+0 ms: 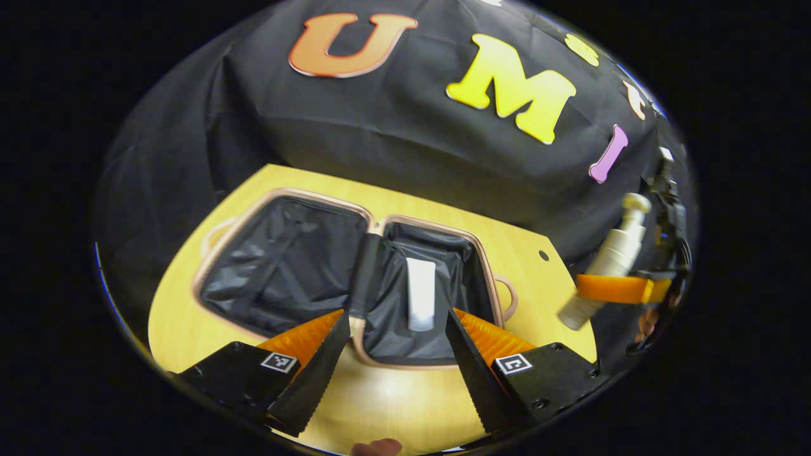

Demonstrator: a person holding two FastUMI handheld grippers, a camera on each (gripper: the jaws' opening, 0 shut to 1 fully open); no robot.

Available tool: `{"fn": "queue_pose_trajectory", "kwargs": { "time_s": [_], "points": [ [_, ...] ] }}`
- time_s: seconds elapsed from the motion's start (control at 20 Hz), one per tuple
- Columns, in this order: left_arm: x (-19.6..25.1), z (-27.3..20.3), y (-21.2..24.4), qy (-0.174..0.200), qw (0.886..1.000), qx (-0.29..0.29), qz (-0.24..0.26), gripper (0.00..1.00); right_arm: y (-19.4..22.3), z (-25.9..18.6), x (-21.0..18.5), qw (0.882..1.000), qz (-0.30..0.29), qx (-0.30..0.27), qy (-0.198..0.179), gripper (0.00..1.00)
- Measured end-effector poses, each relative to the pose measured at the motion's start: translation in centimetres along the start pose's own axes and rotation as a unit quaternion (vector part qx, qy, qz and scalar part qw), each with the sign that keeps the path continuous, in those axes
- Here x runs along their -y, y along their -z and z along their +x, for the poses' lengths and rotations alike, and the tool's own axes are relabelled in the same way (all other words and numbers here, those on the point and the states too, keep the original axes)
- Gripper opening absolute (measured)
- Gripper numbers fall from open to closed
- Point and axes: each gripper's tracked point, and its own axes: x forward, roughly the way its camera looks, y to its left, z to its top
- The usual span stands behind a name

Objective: First open the suitcase, pack the skin care products into it, and then close the suitcase.

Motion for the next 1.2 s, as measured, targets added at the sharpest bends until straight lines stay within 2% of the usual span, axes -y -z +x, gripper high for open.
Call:
{"fn": "queue_pose_trajectory", "kwargs": {
  "time_s": [0.1,0.2,0.25,0.35,0.45,0.55,0.7,0.75,0.8,1.0,1.1,1.15,1.2],
  "points": [
    [-1.9,-3.0,0.7,-0.018,0.999,0.028,-0.006,0.98,0.9,4.6,-0.3,0.997,0.045,-0.06,-0.002,0.46],
    [-3.4,-5.2,1.7,-0.025,0.998,0.036,-0.038,0.98,2.3,9.2,0.5,0.991,0.068,-0.11,0.016,0.43],
    [-4.4,-6.2,2.4,-0.029,0.997,0.036,-0.054,0.98,2.8,11.2,1.1,0.988,0.071,-0.131,0.03,0.46],
    [-6.4,-7.4,3.8,-0.047,0.996,0.03,-0.075,0.98,4.3,14.2,2.4,0.978,0.09,-0.176,0.06,0.46],
    [-8.2,-8.9,4.8,-0.066,0.993,0.027,-0.091,0.98,5.3,16.0,3.3,0.964,0.137,-0.213,0.085,0.46],
    [-9.9,-10.2,5.2,-0.081,0.991,0.029,-0.101,0.97,5.3,17.5,4.2,0.955,0.162,-0.224,0.111,0.46],
    [-11.8,-10.9,5.0,-0.093,0.989,0.038,-0.109,0.97,5.2,18.5,5.7,0.948,0.155,-0.23,0.155,0.46],
    [-12.0,-11.1,4.8,-0.093,0.989,0.042,-0.11,0.97,5.4,18.6,5.9,0.946,0.153,-0.233,0.167,0.43],
    [-12.2,-11.2,4.6,-0.094,0.989,0.045,-0.109,0.97,5.5,18.6,6.1,0.945,0.148,-0.235,0.176,0.46],
    [-12.6,-10.7,3.6,-0.087,0.99,0.057,-0.096,0.98,5.2,17.8,5.5,0.947,0.139,-0.226,0.182,0.51],
    [-12.8,-10.1,2.7,-0.068,0.991,0.072,-0.094,0.98,5.0,15.9,4.1,0.952,0.139,-0.215,0.167,0.56],
    [-12.9,-9.7,2.2,-0.055,0.991,0.078,-0.096,0.98,5.0,14.4,3.3,0.955,0.138,-0.209,0.157,0.63],
    [-13.5,-9.1,2.2,-0.05,0.991,0.077,-0.099,0.98,4.7,12.6,2.7,0.96,0.135,-0.196,0.145,0.63]
  ]
}}
